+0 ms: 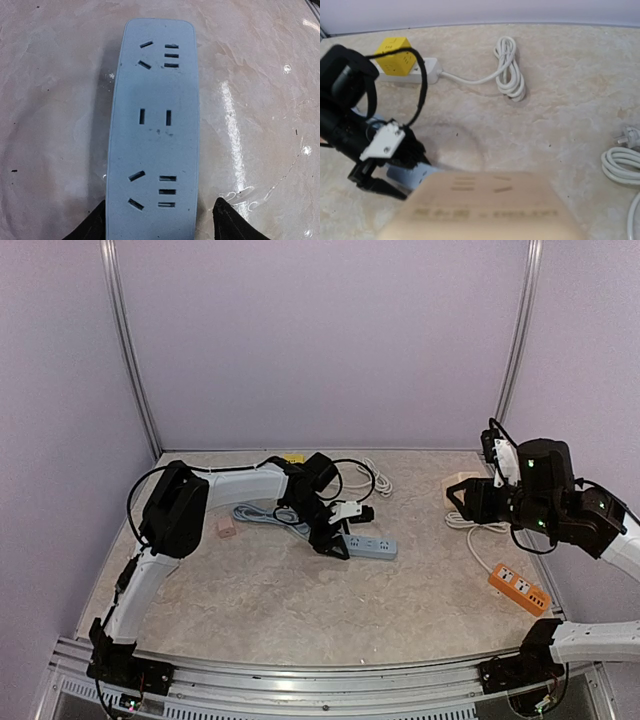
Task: Insert the plug
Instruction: Move the socket to the center of the board.
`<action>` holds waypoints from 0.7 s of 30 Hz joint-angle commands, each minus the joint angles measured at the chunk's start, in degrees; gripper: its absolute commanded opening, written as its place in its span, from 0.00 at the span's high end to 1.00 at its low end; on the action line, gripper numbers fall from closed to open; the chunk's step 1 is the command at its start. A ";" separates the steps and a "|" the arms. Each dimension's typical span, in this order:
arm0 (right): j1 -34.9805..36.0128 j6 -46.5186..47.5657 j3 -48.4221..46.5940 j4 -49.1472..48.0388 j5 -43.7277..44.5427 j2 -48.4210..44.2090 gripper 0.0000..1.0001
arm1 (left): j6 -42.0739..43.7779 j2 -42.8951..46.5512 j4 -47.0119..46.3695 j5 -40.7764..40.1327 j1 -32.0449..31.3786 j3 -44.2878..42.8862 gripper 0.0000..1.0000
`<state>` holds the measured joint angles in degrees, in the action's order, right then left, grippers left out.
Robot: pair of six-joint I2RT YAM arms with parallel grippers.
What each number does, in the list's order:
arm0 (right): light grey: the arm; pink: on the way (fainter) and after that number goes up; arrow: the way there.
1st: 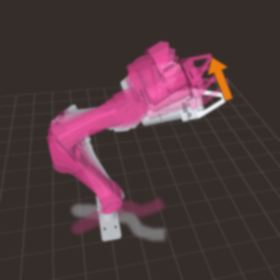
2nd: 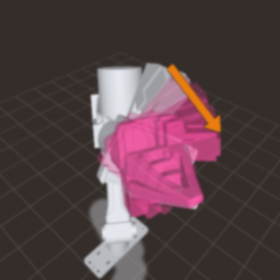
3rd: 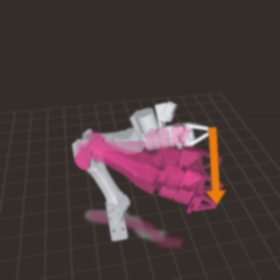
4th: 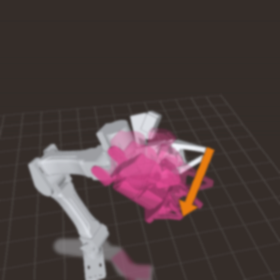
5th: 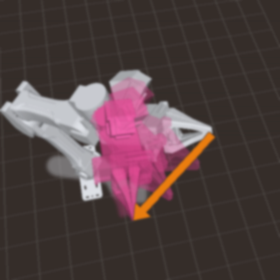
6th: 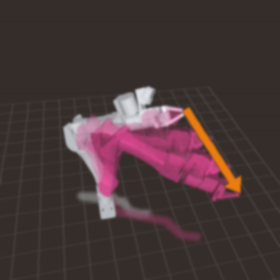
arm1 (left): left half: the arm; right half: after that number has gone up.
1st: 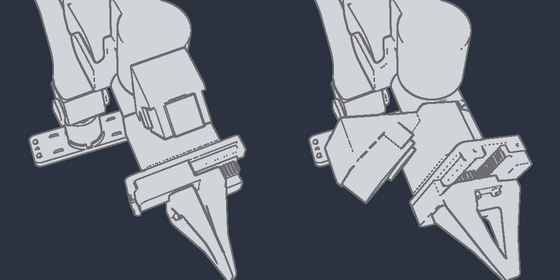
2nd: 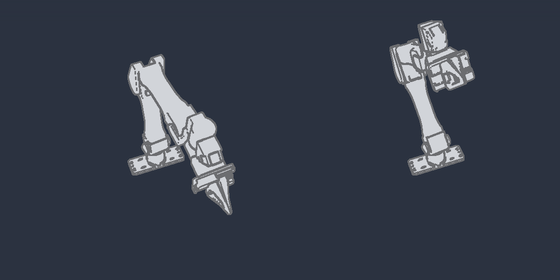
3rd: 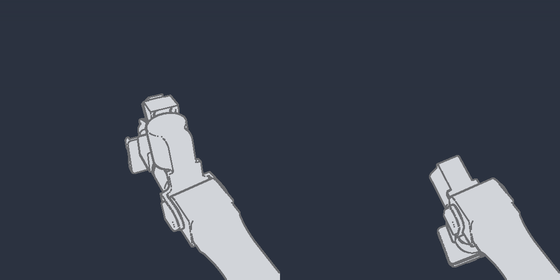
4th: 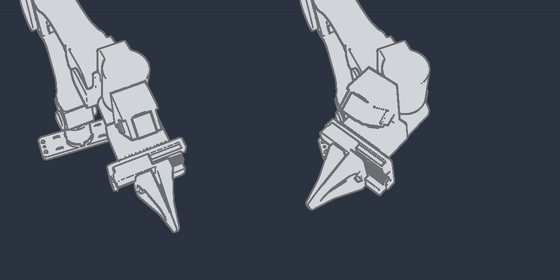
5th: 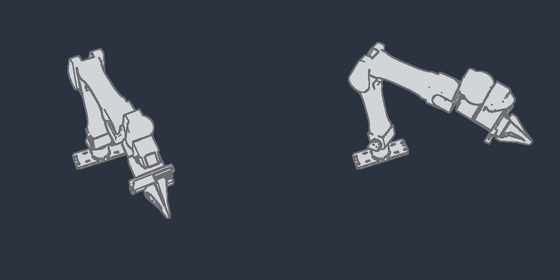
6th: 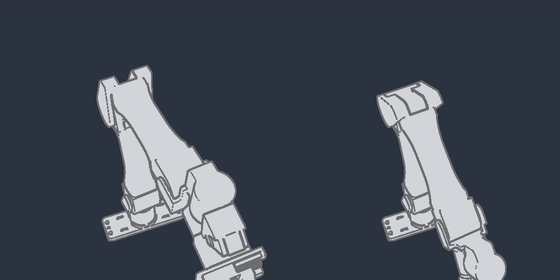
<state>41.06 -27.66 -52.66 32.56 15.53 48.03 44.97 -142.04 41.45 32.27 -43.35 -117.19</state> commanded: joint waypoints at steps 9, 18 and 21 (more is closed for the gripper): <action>-0.45 1.77 -3.52 -1.18 0.46 -0.06 1.00 | 0.82 5.59 8.70 6.75 -3.84 6.25 0.36; -0.50 3.99 -5.65 -2.24 0.36 2.07 1.00 | -8.60 13.12 5.84 8.69 -6.68 19.76 0.34; -0.49 4.12 -5.25 -3.45 -0.56 2.11 1.00 | -11.82 16.98 1.54 7.20 -8.29 25.90 0.28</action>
<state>41.06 -24.69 -56.42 32.23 15.55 50.19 38.89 -130.37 46.04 39.20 -49.43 -97.76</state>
